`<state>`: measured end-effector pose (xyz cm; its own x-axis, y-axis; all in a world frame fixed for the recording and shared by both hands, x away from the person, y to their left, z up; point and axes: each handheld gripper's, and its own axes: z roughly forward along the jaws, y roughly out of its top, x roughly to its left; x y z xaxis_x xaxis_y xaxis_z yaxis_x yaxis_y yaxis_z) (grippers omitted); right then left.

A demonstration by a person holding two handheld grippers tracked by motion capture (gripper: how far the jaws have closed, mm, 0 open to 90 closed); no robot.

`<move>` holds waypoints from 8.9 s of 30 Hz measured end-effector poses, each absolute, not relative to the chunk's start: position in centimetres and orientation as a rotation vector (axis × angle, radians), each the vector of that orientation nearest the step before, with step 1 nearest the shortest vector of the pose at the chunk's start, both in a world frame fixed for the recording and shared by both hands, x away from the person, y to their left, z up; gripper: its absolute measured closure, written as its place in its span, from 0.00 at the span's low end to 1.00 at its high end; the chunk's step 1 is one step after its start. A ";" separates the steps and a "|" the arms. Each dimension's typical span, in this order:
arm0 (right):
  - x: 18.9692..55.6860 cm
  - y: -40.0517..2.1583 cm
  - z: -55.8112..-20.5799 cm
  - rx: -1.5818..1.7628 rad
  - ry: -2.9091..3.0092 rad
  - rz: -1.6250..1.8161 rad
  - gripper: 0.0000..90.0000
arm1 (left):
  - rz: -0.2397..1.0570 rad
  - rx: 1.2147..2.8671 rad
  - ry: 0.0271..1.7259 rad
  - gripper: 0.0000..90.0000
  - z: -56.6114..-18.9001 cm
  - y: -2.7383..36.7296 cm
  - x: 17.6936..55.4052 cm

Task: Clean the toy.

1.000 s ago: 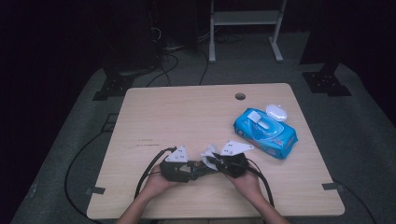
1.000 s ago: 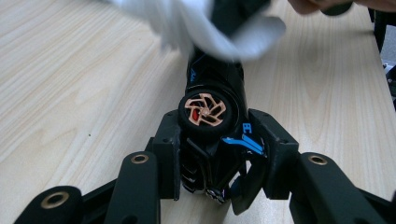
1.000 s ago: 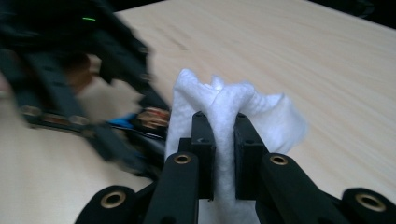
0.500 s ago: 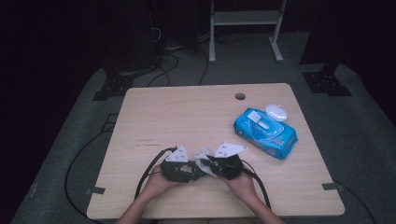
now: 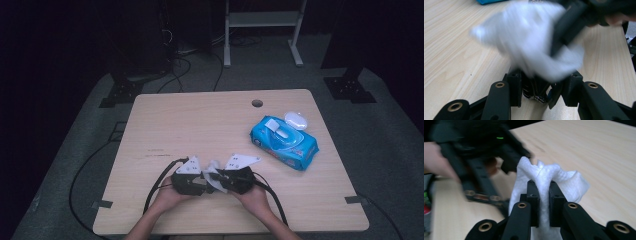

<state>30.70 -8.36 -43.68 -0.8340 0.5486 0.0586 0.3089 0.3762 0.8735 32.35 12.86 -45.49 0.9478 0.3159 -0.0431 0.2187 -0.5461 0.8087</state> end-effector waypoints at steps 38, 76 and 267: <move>31.2 -13.6 -43.5 0.872 2.295 1.324 0.91 | 0.188 2.194 0.365 0.67 -45.2 13.5 32.6; 32.1 -15.3 -43.1 0.925 2.302 1.311 0.91 | 0.200 2.185 0.381 0.67 -45.2 14.5 33.1; 32.1 -14.7 -45.3 0.918 2.425 1.227 0.72 | 0.245 2.314 0.403 0.28 -47.1 11.4 32.5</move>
<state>32.10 -14.69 -45.29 -0.7621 0.6461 0.0409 0.4157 0.4399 0.7960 32.52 11.42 -47.15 0.9317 0.3590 0.0543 0.2129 -0.6613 0.7193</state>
